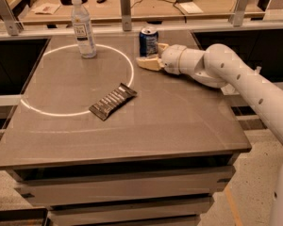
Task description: Move pepsi can near rxbar chocolate
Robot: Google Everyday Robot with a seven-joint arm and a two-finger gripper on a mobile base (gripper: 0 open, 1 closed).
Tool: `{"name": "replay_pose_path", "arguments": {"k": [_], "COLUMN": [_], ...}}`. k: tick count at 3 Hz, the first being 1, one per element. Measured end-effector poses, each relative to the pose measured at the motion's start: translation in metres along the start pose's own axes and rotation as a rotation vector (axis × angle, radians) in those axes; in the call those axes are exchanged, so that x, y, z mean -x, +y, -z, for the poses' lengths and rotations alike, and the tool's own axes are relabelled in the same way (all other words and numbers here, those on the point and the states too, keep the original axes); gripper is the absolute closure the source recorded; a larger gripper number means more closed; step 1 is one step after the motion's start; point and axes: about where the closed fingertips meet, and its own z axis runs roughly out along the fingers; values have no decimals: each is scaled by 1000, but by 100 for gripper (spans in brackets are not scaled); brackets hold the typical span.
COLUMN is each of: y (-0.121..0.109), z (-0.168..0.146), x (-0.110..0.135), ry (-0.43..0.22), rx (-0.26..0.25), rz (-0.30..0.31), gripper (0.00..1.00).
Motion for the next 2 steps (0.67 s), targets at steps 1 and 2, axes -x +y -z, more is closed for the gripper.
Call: {"name": "replay_pose_path", "arguments": {"k": [1,2], "y": [-3,-4], "z": [-13,-12], "x": [-19,-15], "ry": [1,1], "rx": [3,4], "rz": [-8,-8], "gripper": [100,100]}}
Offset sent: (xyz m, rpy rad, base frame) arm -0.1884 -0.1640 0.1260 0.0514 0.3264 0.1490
